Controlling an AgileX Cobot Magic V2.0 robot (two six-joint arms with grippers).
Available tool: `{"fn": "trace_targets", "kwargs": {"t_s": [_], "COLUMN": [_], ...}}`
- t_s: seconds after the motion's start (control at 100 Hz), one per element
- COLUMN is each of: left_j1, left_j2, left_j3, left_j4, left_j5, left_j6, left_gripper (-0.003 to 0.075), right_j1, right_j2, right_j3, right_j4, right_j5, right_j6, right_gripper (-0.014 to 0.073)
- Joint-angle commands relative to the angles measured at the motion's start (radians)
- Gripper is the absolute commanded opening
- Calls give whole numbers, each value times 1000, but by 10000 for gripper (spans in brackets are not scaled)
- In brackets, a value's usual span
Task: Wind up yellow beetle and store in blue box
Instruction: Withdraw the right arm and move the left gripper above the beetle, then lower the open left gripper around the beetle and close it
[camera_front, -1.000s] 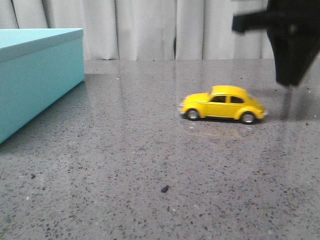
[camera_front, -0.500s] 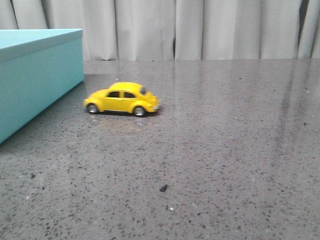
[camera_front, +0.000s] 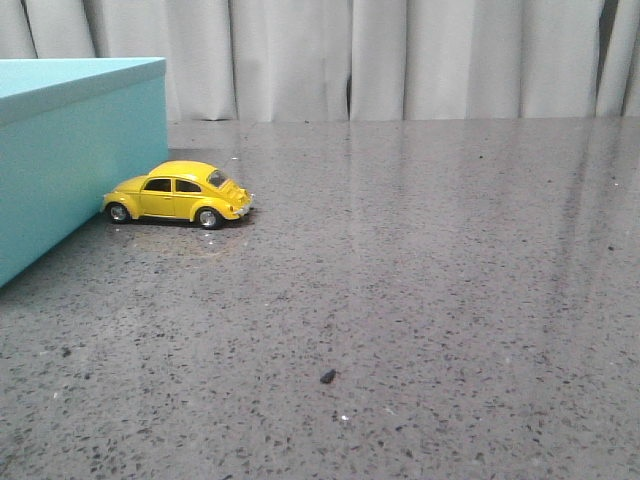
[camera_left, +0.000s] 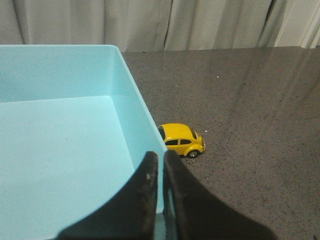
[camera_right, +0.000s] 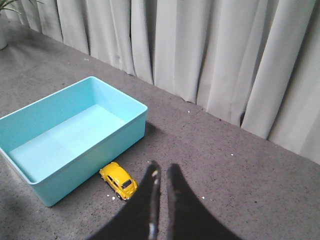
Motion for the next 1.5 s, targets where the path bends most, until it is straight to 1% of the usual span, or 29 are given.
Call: {"fn": "trace_targets", "kwargs": {"t_s": [0.0,0.19,0.34,0.39,0.54,0.61,0.66,0.68,0.71,0.78,0.83,0.85,0.9,0.97,1.02,1.09,1.18,1.28,1.49], "left_j1": [-8,-8,-8,-8,-10,-31,-49,-58,-70,-99,-122,-127,-152,-190,-220,-262,-300,-306,-306], "left_j2": [49,170,300,349,507,571,614,632,656,711,748,758,791,829,855,885,923,962,1024], "left_j3": [-68,-215,-345,-395,-586,-663,-712,-731,-754,-799,-820,-827,-841,-854,-861,-865,-865,-865,-867], "left_j4": [-9,-9,-9,-9,-26,-26,-26,-26,-26,-17,-7,-1,16,60,101,157,167,167,151], "left_j5": [-78,-43,15,63,283,339,380,400,425,465,466,466,466,469,471,471,471,478,530], "left_j6": [24,128,208,243,341,439,558,592,679,791,817,830,864,881,881,881,881,885,897], "left_gripper": [-19,-19,-19,-18,-17,-17,-6,7,36,137,228,251,334,412,435,427,410,388,387], "right_j1": [3,3,3,3,3,3,3,3,3,3,3,3,3,3,3,3,3,3,3], "right_j2": [-47,-148,-201,-212,-218,-218,-218,-218,-218,-218,-218,-218,-220,-227,-236,-254,-290,-339,-426], "right_j3": [43,188,272,291,315,315,315,315,315,315,315,315,315,315,316,331,367,423,515], "right_j4": [23,22,30,37,47,47,47,47,47,55,60,60,60,60,60,60,60,60,77], "right_j5": [-112,-189,-211,-212,-211,-212,-214,-214,-214,-212,-208,-208,-200,-191,-185,-195,-218,-232,-256], "right_j6": [-36,-38,-38,-38,-38,-38,-40,-42,-49,-70,-80,-80,-80,-82,-84,-87,-87,-87,-87], "right_gripper": [-44,-44,-44,-44,-44,-44,-44,-44,-44,-44,-44,-44,-44,-44,-44,-44,-44,-44,-44]}}
